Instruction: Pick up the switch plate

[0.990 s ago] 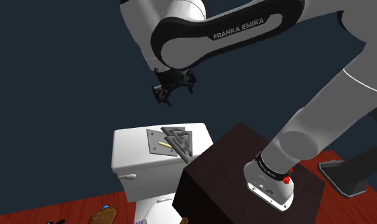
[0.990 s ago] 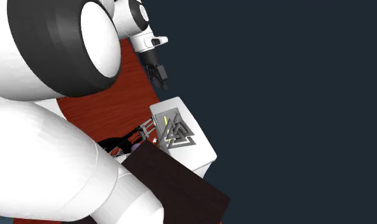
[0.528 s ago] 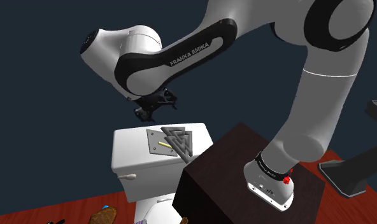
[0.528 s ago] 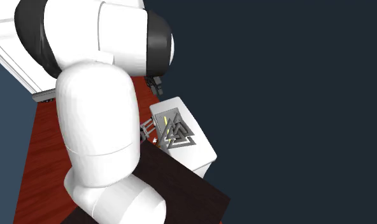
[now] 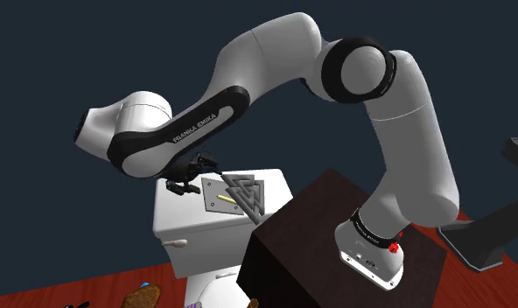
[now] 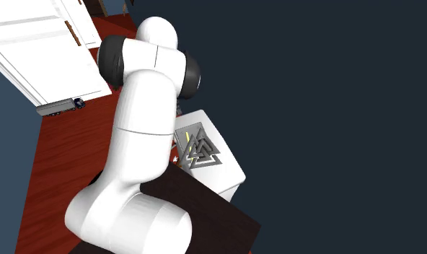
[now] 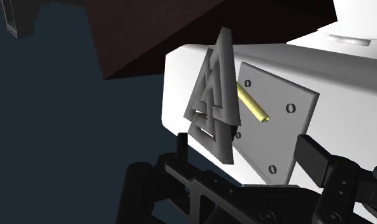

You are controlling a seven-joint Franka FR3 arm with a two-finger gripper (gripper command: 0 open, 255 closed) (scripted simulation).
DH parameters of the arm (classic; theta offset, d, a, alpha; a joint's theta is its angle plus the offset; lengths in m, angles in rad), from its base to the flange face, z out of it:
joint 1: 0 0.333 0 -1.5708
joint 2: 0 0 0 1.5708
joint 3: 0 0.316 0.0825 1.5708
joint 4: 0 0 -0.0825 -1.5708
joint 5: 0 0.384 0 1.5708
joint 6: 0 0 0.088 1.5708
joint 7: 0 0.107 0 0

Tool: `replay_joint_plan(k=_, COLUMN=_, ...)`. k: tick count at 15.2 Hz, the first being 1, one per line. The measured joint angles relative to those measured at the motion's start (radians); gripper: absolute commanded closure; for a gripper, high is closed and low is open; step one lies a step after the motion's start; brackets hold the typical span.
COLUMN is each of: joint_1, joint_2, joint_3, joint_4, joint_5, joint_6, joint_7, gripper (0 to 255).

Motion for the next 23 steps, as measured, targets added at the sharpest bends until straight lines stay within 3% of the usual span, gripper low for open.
replay_joint_plan(k=5, joint_1=0.131, joint_2=0.260, joint_3=-0.079, joint_4=0.296, joint_5=-0.038, joint_6=-0.125, joint_7=0.005, gripper=0)
replay_joint_plan(k=13, joint_1=0.167, joint_2=0.373, joint_3=-0.105, joint_4=0.382, joint_5=-0.055, joint_6=-0.108, joint_7=0.011, gripper=0)
replay_joint_plan(k=14, joint_1=0.165, joint_2=0.372, joint_3=-0.105, joint_4=0.376, joint_5=-0.055, joint_6=-0.103, joint_7=0.012, gripper=255)
replay_joint_plan(k=23, joint_1=0.163, joint_2=0.371, joint_3=-0.105, joint_4=0.372, joint_5=-0.056, joint_6=-0.100, joint_7=0.014, gripper=255)
